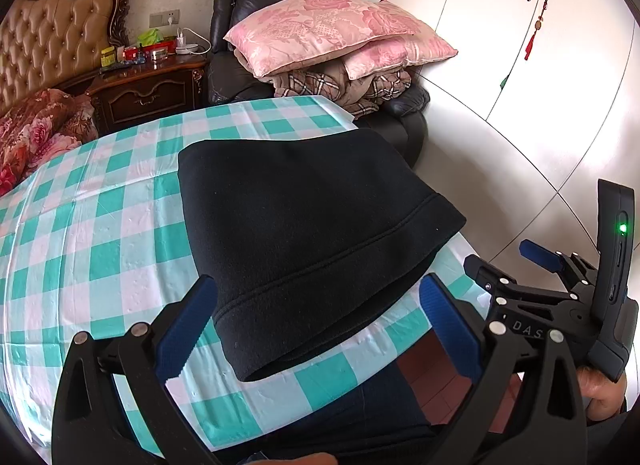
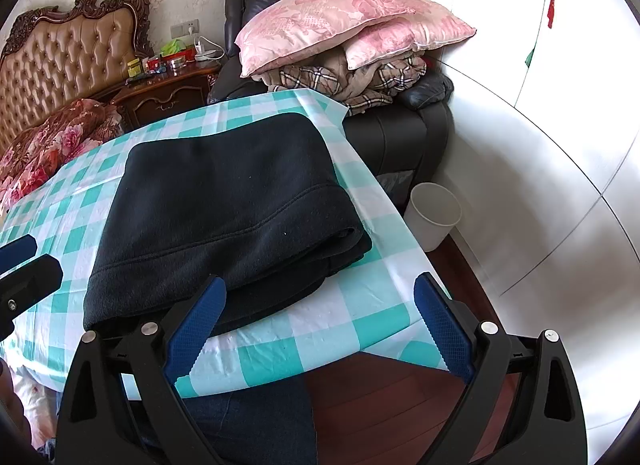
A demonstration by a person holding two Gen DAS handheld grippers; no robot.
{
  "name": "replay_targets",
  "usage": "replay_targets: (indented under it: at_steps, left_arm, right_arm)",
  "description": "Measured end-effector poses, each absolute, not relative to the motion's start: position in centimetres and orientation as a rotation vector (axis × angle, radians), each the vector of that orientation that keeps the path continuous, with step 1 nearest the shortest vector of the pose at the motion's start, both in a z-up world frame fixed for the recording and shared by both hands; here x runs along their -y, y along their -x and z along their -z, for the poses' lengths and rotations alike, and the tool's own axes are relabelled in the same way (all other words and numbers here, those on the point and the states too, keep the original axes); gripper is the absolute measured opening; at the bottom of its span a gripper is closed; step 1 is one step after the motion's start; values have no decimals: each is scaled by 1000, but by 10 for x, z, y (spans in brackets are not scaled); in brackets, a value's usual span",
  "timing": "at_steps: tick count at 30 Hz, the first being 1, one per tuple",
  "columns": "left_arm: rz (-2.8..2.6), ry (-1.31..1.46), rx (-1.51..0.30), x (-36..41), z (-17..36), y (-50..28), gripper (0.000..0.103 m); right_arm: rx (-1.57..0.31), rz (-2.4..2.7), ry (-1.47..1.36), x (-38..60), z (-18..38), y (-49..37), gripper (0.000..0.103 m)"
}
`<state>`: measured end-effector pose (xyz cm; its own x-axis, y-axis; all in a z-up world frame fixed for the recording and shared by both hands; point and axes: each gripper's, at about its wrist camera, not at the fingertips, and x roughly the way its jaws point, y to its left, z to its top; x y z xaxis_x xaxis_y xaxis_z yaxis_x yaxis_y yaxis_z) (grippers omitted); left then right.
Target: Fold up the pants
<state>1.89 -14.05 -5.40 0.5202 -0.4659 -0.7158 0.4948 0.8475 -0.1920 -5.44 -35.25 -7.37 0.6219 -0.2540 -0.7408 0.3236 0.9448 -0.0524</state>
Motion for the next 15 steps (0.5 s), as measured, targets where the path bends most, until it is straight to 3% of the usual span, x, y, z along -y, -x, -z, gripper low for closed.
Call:
replay_targets:
  at_steps: [15]
  left_arm:
    - [621,18,-866,158,59,-29,101]
  right_arm:
    - [-846,340,-101,353,85,54,91]
